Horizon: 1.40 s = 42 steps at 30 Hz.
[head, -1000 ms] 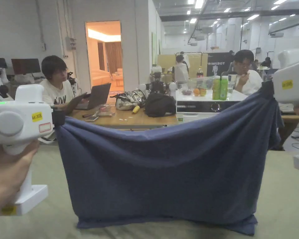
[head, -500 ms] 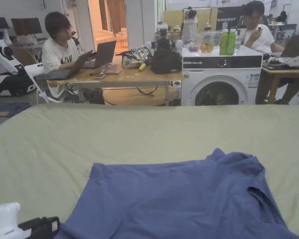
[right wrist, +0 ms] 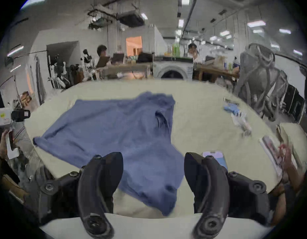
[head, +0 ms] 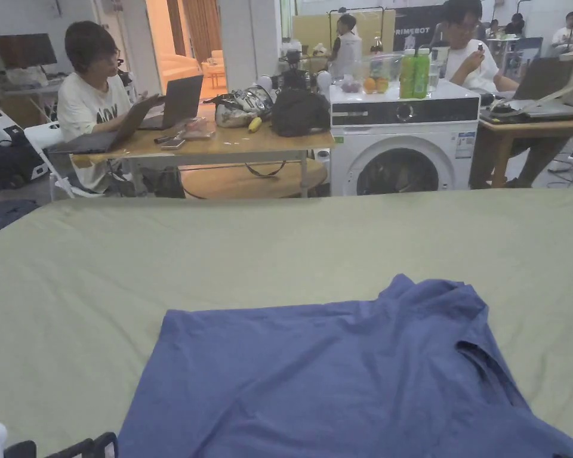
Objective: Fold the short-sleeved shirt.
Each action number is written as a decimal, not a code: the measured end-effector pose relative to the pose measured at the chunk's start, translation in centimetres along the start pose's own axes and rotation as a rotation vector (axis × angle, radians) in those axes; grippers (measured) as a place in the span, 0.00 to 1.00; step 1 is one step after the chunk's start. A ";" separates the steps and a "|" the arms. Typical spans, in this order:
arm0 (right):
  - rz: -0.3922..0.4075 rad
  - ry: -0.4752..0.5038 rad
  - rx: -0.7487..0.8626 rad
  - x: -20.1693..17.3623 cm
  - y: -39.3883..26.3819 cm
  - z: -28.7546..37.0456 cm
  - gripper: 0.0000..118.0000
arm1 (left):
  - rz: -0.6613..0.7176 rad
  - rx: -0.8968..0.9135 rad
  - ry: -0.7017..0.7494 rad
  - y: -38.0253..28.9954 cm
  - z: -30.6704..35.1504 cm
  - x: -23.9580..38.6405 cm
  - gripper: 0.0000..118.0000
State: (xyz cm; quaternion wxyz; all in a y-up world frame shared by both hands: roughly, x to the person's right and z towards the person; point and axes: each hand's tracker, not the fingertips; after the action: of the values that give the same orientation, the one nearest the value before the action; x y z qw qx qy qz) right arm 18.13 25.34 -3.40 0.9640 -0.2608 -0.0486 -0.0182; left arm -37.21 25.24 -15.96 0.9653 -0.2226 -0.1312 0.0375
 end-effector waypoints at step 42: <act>-0.127 0.059 0.030 -0.4 1.2 0.6 0.00 | 0.096 -0.496 -0.005 -5.8 -5.5 -3.7 0.26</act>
State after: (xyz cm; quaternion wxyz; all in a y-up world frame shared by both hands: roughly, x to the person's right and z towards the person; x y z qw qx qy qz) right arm 17.75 26.70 -3.58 0.9657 -0.2422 -0.0368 -0.0864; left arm -39.15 17.22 -19.08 0.8779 -0.4586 -0.1283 0.0505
